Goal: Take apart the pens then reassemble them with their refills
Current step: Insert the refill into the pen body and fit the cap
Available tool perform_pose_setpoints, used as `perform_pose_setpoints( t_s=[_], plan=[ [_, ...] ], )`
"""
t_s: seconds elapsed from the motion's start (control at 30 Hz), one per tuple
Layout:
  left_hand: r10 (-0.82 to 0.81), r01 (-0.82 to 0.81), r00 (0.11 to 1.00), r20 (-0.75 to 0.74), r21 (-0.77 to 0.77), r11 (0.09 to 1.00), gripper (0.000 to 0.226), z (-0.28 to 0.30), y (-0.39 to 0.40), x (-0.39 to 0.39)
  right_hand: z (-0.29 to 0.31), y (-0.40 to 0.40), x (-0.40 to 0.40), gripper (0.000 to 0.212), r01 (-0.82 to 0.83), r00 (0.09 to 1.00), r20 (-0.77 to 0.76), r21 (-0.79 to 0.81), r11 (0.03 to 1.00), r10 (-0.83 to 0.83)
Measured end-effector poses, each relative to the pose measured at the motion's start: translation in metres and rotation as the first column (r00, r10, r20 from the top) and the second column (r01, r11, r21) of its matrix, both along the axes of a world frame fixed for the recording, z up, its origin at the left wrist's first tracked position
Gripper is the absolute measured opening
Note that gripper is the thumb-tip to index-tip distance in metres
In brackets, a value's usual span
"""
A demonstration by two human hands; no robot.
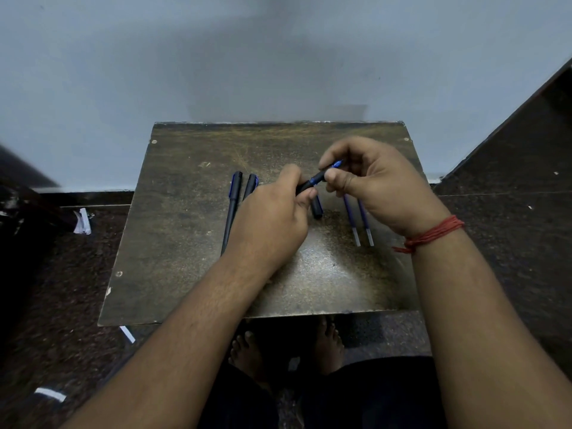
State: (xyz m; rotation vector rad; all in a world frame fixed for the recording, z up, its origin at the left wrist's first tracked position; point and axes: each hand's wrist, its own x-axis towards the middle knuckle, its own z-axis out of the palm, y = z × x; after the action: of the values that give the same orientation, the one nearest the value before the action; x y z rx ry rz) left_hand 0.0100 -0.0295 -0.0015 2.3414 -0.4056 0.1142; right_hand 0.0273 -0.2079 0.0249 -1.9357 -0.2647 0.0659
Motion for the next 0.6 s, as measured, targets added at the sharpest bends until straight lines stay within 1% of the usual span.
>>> perform_pose_setpoints(
  t_s=[0.07,0.1,0.17,0.2,0.23,0.27,0.33,0.37,0.4,0.43,0.5,0.6],
  plan=[
    [0.005,-0.005,1.0,0.001,0.009,1.0,0.013,0.0,0.0,0.0,-0.001,0.003,0.001,0.007,0.052,0.999,-0.002,-0.102,0.993,-0.053],
    [0.005,-0.006,1.0,0.002,0.012,1.0,0.013,0.0,0.0,-0.001,-0.002,0.005,0.001,0.012,0.089,0.996,0.006,-0.156,0.984,-0.09],
    [0.006,-0.006,1.0,0.0,0.009,1.0,0.013,0.001,0.0,-0.001,-0.006,0.006,0.002,0.031,0.156,0.988,0.057,-0.251,0.955,-0.147],
    [0.007,-0.007,1.0,-0.004,0.004,1.0,0.013,0.002,0.0,-0.001,-0.007,0.005,0.002,0.037,0.182,0.983,0.084,-0.27,0.945,-0.165],
    [0.007,-0.007,1.0,-0.007,0.0,1.0,0.014,0.002,-0.001,-0.001,-0.007,0.004,0.002,0.039,0.197,0.979,0.093,-0.249,0.948,-0.179],
    [0.005,-0.005,1.0,-0.009,-0.002,1.0,0.014,0.003,-0.001,-0.001,-0.006,0.003,0.001,0.034,0.189,0.981,0.069,-0.17,0.967,-0.18],
    [0.001,-0.001,1.0,-0.006,-0.002,1.0,0.014,0.003,-0.001,-0.001,-0.007,0.0,0.0,0.017,0.105,0.994,0.003,0.031,0.994,-0.105],
    [0.0,0.0,1.0,-0.002,-0.003,1.0,0.014,0.002,-0.001,0.0,-0.007,0.0,0.0,0.013,0.055,0.998,0.002,0.092,0.994,-0.055],
    [0.0,0.0,1.0,0.001,-0.003,1.0,0.014,0.002,0.0,0.0,-0.008,0.001,-0.001,0.012,0.02,1.0,0.009,0.115,0.993,-0.022],
    [0.001,-0.001,1.0,0.004,0.0,1.0,0.014,0.001,0.0,0.0,-0.008,0.003,-0.001,0.01,0.015,1.0,0.012,0.108,0.994,-0.016],
    [0.0,-0.001,1.0,0.003,0.014,1.0,0.014,0.0,0.001,0.0,-0.008,0.005,-0.001,0.007,0.065,0.998,0.001,0.038,0.997,-0.065],
    [-0.002,0.001,1.0,0.006,0.019,1.0,0.015,0.002,0.0,-0.001,-0.012,0.003,0.001,0.026,0.144,0.989,0.035,-0.115,0.983,-0.141]
  ],
)
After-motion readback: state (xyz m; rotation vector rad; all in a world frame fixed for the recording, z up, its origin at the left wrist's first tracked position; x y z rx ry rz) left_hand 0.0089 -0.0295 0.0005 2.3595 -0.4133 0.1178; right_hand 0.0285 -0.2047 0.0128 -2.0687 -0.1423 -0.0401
